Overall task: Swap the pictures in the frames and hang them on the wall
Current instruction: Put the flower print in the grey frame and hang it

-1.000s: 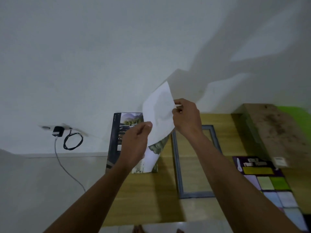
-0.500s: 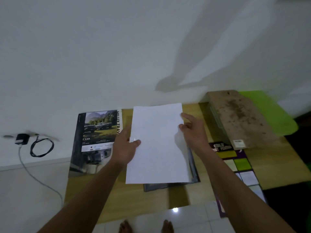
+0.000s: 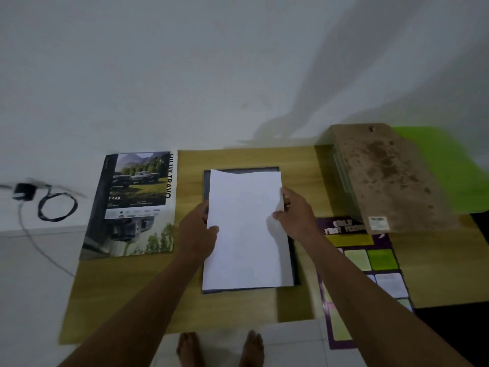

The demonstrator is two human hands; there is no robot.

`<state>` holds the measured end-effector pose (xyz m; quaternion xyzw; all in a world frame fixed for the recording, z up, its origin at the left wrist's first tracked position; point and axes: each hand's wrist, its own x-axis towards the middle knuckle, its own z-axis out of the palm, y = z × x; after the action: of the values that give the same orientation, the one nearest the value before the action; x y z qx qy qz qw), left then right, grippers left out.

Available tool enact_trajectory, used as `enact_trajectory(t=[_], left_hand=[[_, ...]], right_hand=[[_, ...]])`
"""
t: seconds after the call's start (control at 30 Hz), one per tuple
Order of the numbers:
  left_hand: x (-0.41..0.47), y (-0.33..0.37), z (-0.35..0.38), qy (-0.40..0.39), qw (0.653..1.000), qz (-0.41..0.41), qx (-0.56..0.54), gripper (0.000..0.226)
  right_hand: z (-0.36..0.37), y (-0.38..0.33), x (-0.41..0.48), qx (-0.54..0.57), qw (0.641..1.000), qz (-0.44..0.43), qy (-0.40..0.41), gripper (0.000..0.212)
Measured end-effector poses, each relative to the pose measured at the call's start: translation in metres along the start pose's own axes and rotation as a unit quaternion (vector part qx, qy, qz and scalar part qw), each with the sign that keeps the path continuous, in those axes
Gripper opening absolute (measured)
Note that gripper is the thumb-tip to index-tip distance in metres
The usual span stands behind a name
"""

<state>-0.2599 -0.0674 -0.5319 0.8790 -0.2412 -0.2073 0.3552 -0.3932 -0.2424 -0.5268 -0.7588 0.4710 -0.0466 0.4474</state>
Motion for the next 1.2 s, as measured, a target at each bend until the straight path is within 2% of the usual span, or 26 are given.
enact_trajectory(t=[0.1,0.23,0.37,0.43,0.53,0.8,1.03,1.2], left_hand=[[0.003,-0.012,0.004,-0.002,0.997,-0.002,0.073,0.052],[0.003,-0.015,0.009,0.007,0.980,0.017,0.196,0.065],[0.005,-0.021,0.010,-0.103,0.960,0.079,0.249,0.077],[0.007,-0.027,0.011,-0.143,0.944,0.094,0.282,0.083],[0.009,-0.029,0.014,-0.154,0.938,0.102,0.295,0.085],[0.012,-0.031,0.019,-0.141,0.932,0.114,0.315,0.085],[0.013,-0.026,0.015,-0.127,0.932,0.119,0.318,0.084],[0.011,0.013,0.013,-0.076,0.949,0.207,0.223,0.065]], right_hand=[[0.010,0.008,0.009,-0.079,0.997,-0.022,-0.006,0.038],[0.014,0.013,0.008,-0.185,0.981,-0.066,0.001,0.053],[0.018,0.022,0.007,-0.293,0.940,-0.173,-0.040,0.062],[0.020,0.029,0.010,-0.339,0.919,-0.188,-0.071,0.067],[0.021,0.036,0.015,-0.377,0.902,-0.192,-0.089,0.067],[0.022,0.036,0.021,-0.365,0.905,-0.189,-0.107,0.065],[0.016,0.029,0.017,-0.304,0.929,-0.181,-0.105,0.062],[-0.023,0.006,0.003,-0.262,0.949,-0.161,-0.065,0.060]])
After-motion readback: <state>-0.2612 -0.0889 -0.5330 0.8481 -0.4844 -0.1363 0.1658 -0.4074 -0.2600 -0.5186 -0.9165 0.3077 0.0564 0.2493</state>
